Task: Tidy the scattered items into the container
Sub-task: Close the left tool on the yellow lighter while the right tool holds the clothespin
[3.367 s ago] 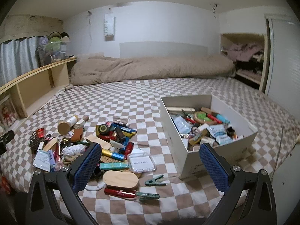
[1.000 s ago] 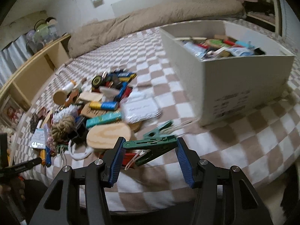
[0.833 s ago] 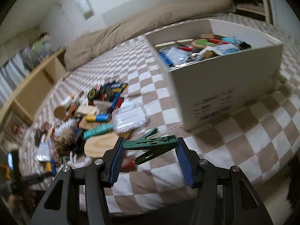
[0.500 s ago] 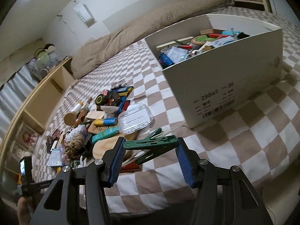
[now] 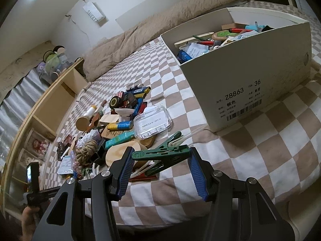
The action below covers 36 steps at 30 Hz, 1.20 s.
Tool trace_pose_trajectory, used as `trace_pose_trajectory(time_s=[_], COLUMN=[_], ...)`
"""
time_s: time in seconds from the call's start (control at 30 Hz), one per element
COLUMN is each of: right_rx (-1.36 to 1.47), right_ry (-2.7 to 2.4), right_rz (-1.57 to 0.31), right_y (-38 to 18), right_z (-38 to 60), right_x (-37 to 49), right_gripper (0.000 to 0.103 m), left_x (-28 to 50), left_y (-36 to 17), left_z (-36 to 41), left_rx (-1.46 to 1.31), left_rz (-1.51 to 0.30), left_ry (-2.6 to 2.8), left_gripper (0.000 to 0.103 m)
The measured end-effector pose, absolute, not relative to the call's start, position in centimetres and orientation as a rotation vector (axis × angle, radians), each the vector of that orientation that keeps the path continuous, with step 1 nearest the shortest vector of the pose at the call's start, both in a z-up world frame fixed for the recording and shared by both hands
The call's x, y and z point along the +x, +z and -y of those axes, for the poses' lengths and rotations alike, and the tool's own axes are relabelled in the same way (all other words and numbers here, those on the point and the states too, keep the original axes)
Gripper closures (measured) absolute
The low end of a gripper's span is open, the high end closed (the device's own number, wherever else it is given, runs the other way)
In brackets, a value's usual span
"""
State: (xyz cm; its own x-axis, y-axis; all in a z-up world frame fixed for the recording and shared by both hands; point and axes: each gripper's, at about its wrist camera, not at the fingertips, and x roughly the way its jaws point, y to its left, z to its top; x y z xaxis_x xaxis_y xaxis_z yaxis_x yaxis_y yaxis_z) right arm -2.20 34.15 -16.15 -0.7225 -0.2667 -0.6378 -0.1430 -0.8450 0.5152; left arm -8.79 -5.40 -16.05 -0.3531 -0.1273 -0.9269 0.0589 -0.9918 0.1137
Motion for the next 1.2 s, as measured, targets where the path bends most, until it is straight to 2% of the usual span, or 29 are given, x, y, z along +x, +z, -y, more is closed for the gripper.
trace_pose_trajectory(time_s=[0.13,0.23,0.27,0.73,0.8,0.87,1.2], right_rx=[1.15,1.155,1.155,1.155,1.157,1.157,1.16], right_ry=[-2.721,-2.718,-2.718,-2.714,-2.715,-2.716,-2.71], right_rz=[0.85,0.846,0.844,0.832,0.827,0.826,0.834], right_y=[-16.3,-16.3,-16.4,-16.2,-16.3,-16.3,-16.4], right_z=[-34.2,-34.1,-34.1,-33.8,-33.8,-33.8,-33.9], right_x=[-2.3,-2.3,-2.3,-2.3,-2.3,-2.3,-2.4], right_gripper=[0.048,0.048,0.048,0.048,0.048,0.048,0.048], left_x=[-8.9,-8.8,-8.6,-4.0,-4.0,-3.9,-4.8], left_y=[-15.9,-15.7,-15.6,-15.8,-16.0,-16.0,-15.6], left_z=[5.3,5.5,5.5,4.3,3.8,3.0,-0.2], left_rx=[1.686,1.675,1.677,1.808,1.824,1.837,1.929], left_rz=[0.099,0.093,0.091,-0.06,-0.072,-0.056,-0.184], left_ry=[-2.516,-2.535,-2.541,-2.592,-2.6,-2.617,-2.763], left_gripper=[0.05,0.075,0.08,0.08,0.077,0.063,0.061])
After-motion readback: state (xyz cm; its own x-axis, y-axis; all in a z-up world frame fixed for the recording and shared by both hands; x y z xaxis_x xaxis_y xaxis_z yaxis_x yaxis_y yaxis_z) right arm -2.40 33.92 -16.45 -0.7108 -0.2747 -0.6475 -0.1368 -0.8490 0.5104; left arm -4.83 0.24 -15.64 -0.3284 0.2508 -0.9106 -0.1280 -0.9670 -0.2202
